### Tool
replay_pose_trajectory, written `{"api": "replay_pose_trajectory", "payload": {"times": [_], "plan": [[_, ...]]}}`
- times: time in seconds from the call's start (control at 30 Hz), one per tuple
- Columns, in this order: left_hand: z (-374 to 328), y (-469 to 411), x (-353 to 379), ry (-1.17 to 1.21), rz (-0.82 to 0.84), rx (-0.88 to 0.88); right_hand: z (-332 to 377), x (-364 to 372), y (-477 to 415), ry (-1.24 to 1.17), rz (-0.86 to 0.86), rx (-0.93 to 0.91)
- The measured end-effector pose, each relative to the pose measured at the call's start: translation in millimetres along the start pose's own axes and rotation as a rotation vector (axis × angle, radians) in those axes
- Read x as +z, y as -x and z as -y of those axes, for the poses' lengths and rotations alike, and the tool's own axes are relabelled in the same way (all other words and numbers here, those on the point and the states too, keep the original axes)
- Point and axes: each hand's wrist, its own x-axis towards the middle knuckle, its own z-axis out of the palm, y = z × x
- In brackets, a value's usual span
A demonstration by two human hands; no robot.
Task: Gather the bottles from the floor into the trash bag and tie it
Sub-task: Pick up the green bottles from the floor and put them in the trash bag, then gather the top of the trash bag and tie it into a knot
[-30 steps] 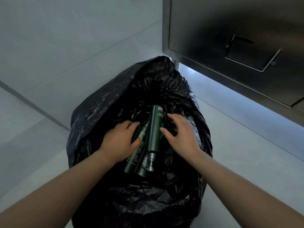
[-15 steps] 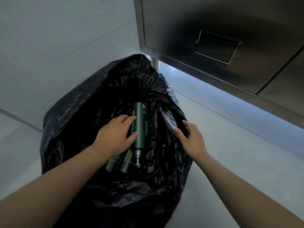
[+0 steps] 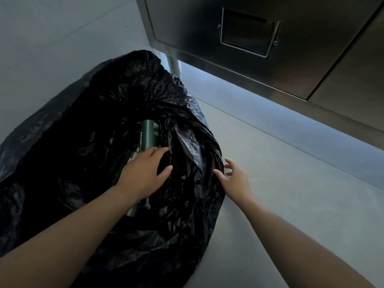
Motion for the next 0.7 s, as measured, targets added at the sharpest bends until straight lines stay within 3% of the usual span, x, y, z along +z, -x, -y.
{"api": "replay_pose_trajectory", "payload": {"times": [0.1, 0.27, 0.43, 0.7], "plan": [[1, 0, 1, 0.001, 0.014, -0.029, -3, 6, -6, 0.010, 0.056, 0.034], [2, 7, -18, -0.023, 0.009, -0.051, 24, -18, -4, -0.077, -0.044, 0.005], [-2, 11, -66, -0.073, 0.002, -0.054, 98, -76, 6, -0.113, -0.136, -0.243], [12, 24, -137, -0.091, -0.204, -0.035, 192, -98, 22, -0.276, -0.218, -0.522]]}}
